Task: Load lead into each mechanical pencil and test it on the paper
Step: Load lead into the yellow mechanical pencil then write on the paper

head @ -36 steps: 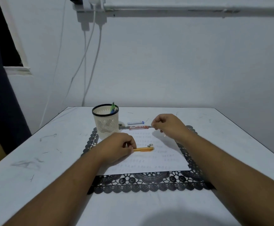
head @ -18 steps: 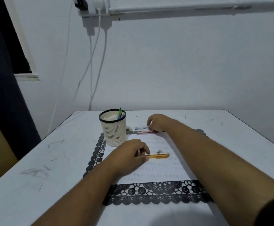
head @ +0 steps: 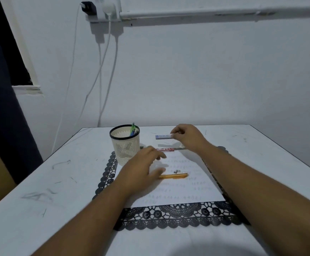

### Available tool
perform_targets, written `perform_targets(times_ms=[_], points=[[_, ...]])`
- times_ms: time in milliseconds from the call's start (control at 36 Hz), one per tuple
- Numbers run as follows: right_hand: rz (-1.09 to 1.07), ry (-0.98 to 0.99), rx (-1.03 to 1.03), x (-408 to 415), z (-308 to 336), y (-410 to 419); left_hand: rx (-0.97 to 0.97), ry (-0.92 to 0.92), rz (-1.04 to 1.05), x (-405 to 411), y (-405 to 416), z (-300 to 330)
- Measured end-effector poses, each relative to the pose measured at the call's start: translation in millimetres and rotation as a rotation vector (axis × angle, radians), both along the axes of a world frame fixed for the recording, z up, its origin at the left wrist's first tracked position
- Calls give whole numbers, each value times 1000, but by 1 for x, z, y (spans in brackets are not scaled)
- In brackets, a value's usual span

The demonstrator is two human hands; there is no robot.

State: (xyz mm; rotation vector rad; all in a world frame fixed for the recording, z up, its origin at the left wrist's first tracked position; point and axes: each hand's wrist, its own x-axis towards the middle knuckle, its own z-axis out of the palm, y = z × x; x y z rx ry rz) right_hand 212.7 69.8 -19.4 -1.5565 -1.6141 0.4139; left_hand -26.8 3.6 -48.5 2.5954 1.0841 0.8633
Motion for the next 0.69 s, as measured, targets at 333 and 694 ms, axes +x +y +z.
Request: perform_targets(times_ms=[333, 694], points=[[161, 224, -103, -36, -2, -104, 419, 28, 113, 3, 3, 2], [327, 1190, -283, -43, -10, -108, 378, -108, 100, 2, 5, 0]])
